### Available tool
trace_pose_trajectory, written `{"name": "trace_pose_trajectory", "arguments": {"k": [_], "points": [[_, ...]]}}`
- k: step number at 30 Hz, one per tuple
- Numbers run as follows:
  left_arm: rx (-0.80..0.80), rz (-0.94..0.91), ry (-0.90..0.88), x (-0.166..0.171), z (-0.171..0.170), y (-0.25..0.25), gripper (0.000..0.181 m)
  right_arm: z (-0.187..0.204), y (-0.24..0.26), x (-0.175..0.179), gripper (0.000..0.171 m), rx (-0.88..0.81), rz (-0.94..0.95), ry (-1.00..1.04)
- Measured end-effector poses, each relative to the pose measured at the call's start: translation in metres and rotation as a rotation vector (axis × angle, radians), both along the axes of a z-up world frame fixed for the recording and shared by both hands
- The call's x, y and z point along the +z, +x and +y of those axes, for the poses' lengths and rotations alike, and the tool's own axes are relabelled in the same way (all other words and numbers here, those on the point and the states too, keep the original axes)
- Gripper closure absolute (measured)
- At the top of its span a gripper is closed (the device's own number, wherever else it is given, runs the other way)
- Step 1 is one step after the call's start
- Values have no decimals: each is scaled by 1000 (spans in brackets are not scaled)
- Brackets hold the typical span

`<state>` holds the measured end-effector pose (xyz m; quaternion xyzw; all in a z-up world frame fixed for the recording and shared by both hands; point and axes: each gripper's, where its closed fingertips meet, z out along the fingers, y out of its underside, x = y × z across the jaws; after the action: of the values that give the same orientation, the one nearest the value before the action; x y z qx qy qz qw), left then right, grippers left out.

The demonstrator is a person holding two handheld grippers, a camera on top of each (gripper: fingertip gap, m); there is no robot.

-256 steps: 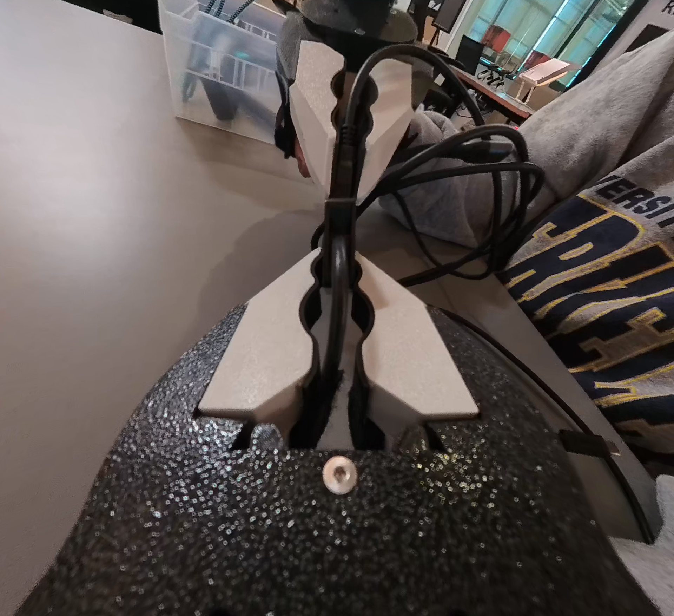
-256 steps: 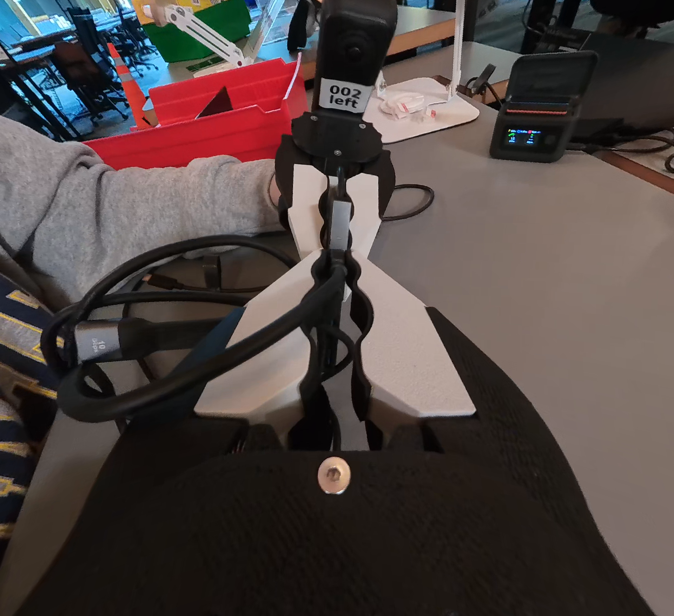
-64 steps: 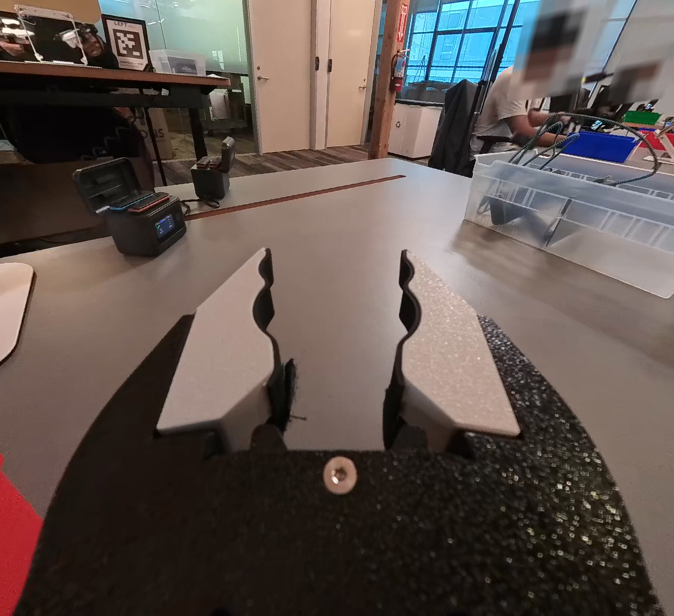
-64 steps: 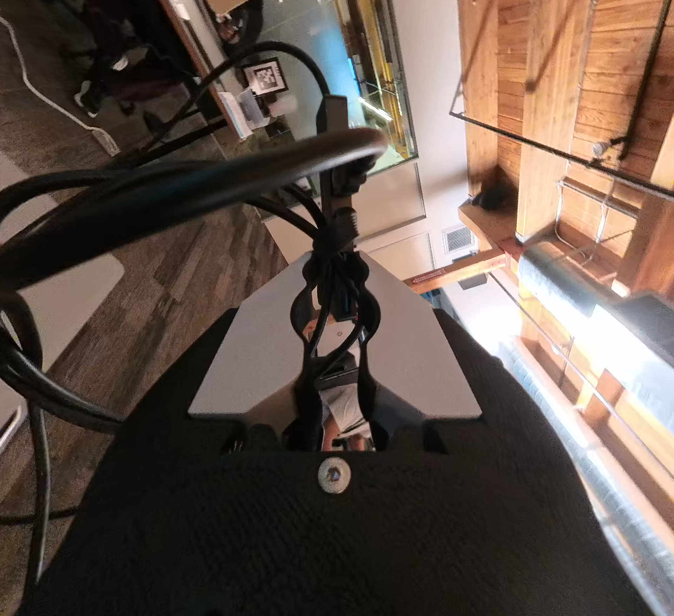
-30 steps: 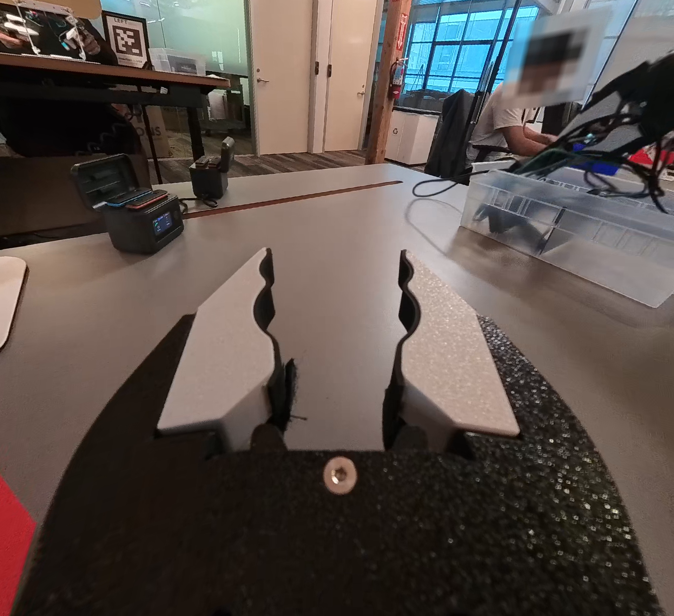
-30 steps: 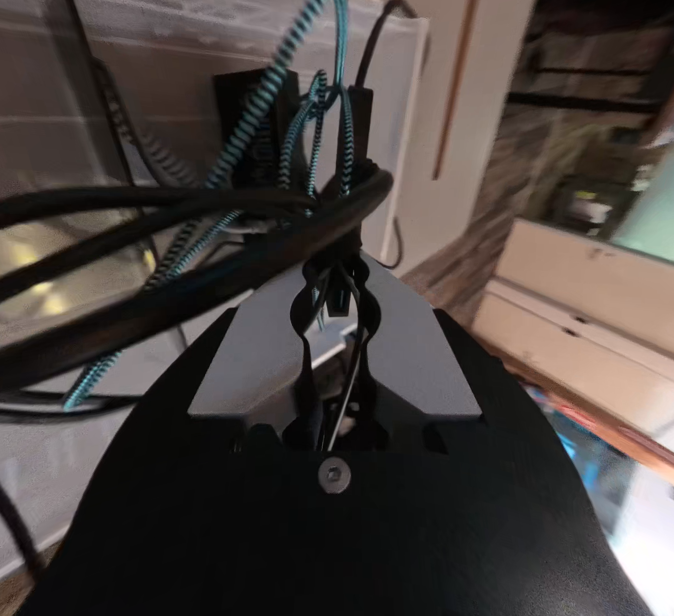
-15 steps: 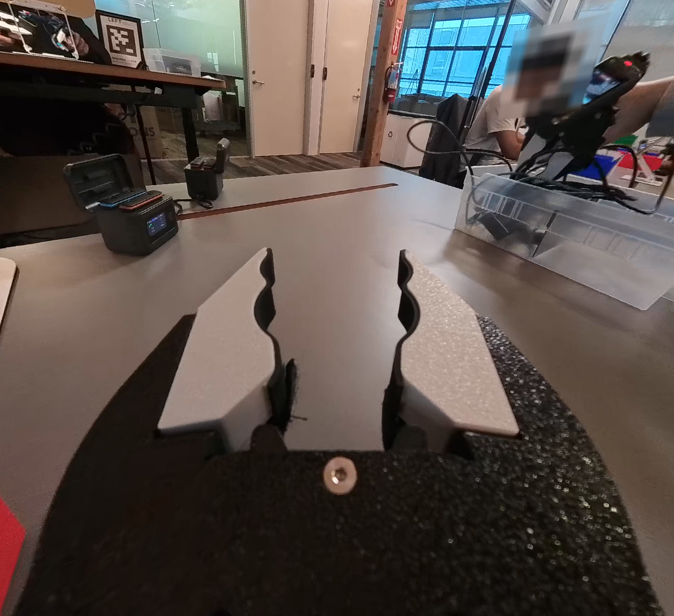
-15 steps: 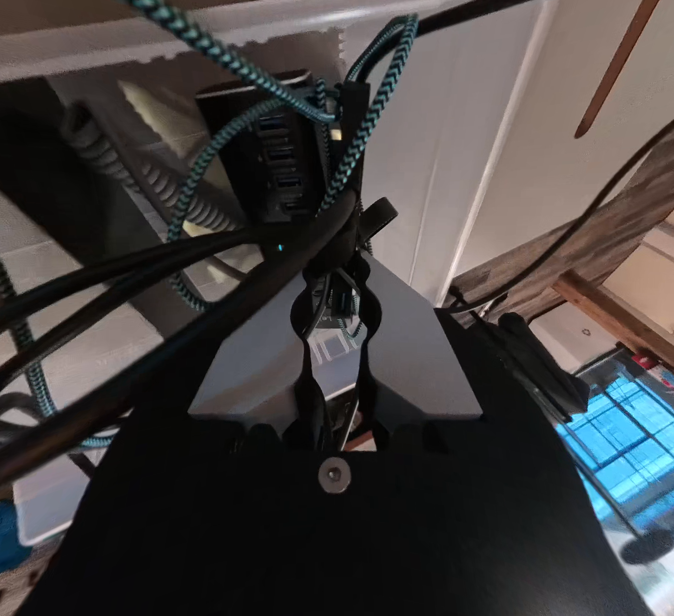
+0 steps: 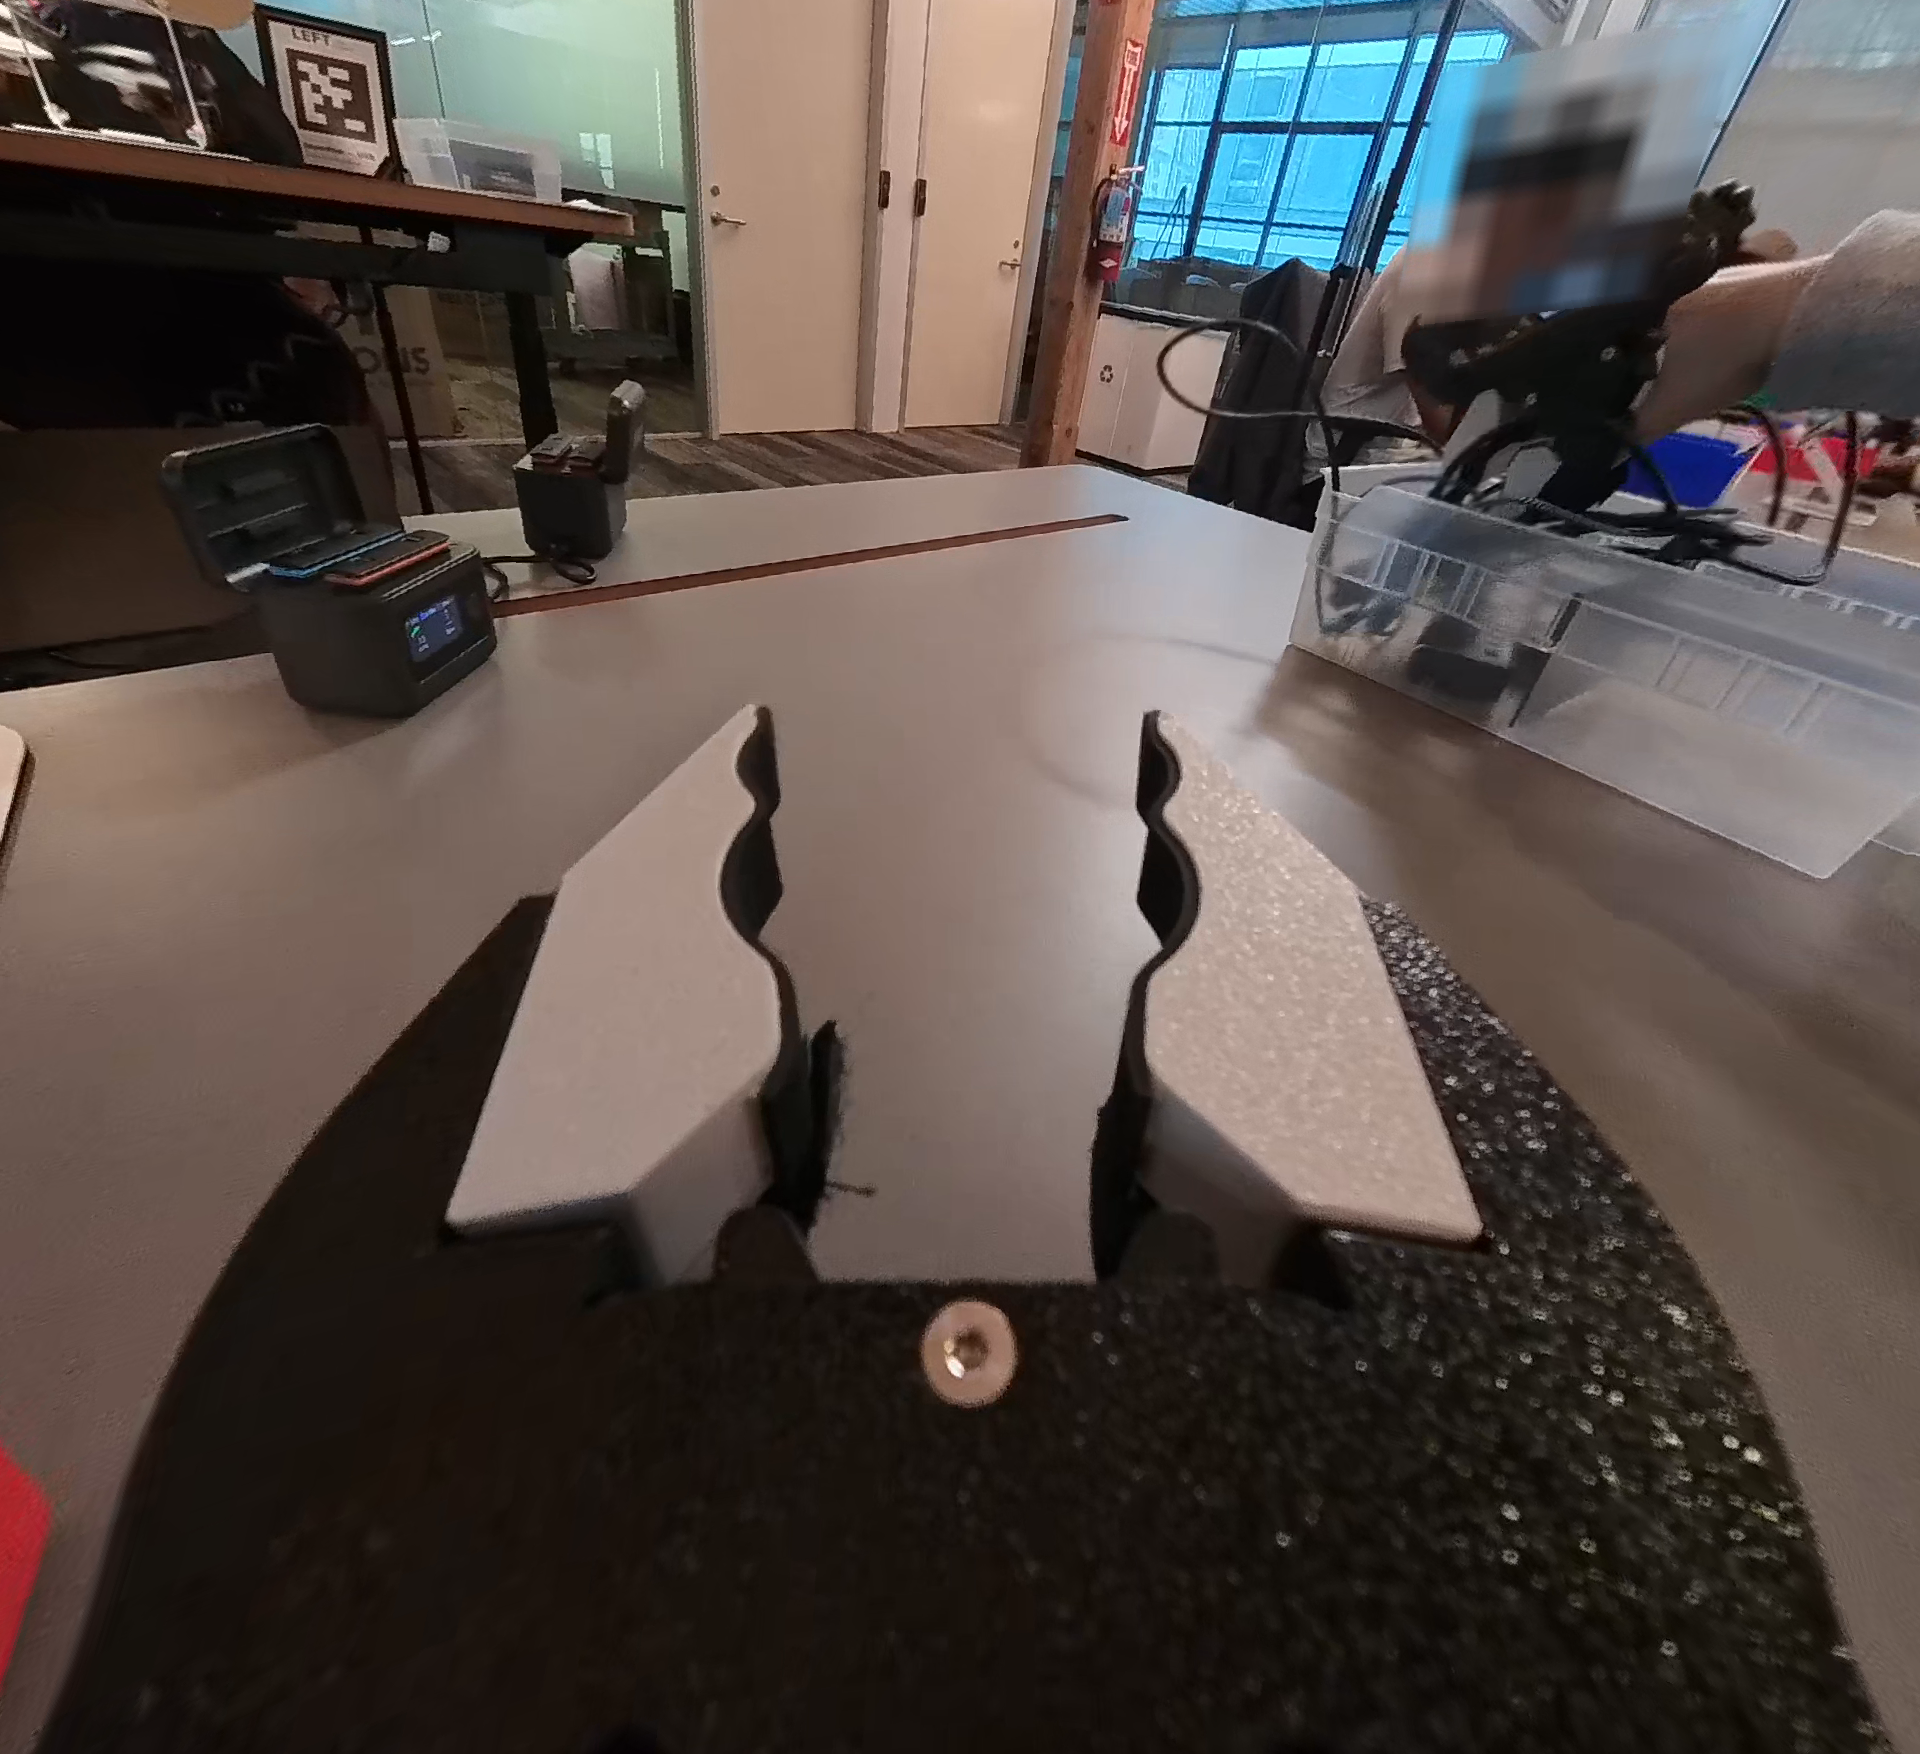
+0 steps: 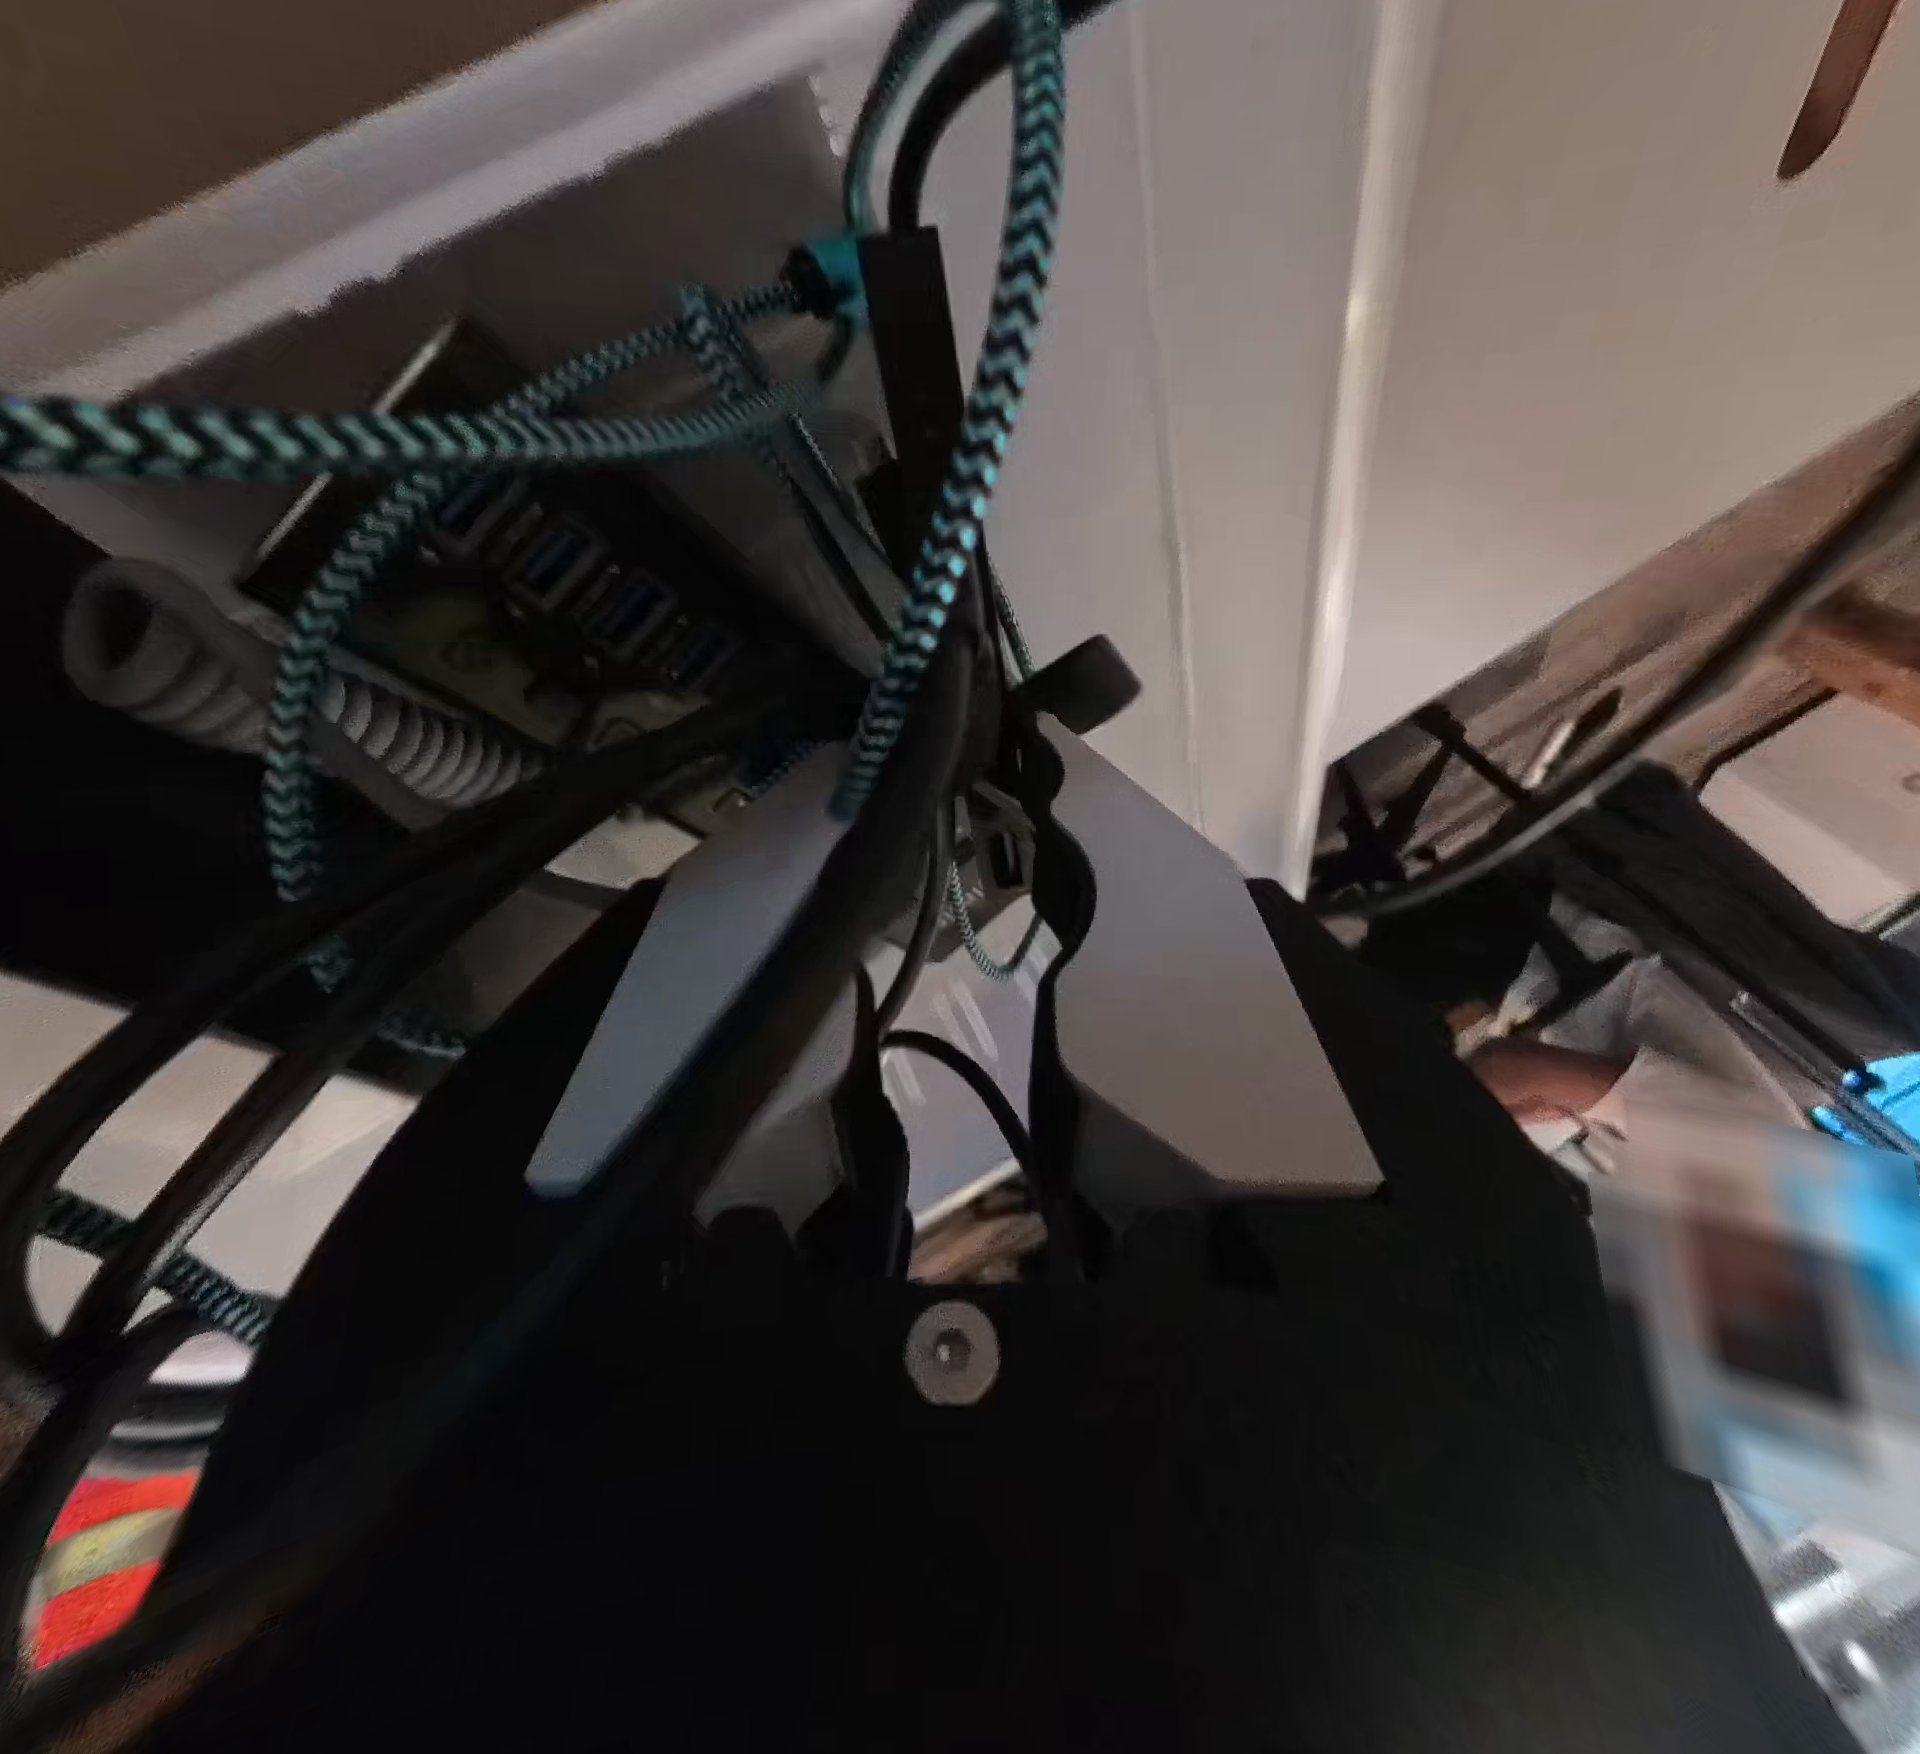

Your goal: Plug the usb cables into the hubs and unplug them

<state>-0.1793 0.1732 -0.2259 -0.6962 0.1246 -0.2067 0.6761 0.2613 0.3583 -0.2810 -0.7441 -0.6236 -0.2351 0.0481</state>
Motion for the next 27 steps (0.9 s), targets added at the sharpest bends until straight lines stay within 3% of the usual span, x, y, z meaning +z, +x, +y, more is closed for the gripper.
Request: {"name": "trace_pose_trajectory", "arguments": {"k": [5, 8, 13, 17, 21, 24, 27], "points": [[5, -22, -5, 0, 1, -3, 112, -8, 19, 41, 102, -171, 30, 27], [2, -15, -8, -1, 1, -2, 111, -13, 28, 78, 101, -217, 129, 98], [18, 43, 13, 1, -1, 0, 111, -25, 38, 163, 102, -208, 405, 412], [73, 167, 100, 25, -11, 2, 105, -78, 42, 215, 102, -225, 754, 706], [125, 262, 122, 62, -33, 8, 88, -148, 52, 207, 99, -241, 1100, 867], [195, 287, 39, 75, -55, -2, 66, -173, 89, 164, 74, -371, 1160, 933], [334, 324, -93, 62, -85, -32, 37, -181, 132, 110, 45, -552, 1157, 926]]}}
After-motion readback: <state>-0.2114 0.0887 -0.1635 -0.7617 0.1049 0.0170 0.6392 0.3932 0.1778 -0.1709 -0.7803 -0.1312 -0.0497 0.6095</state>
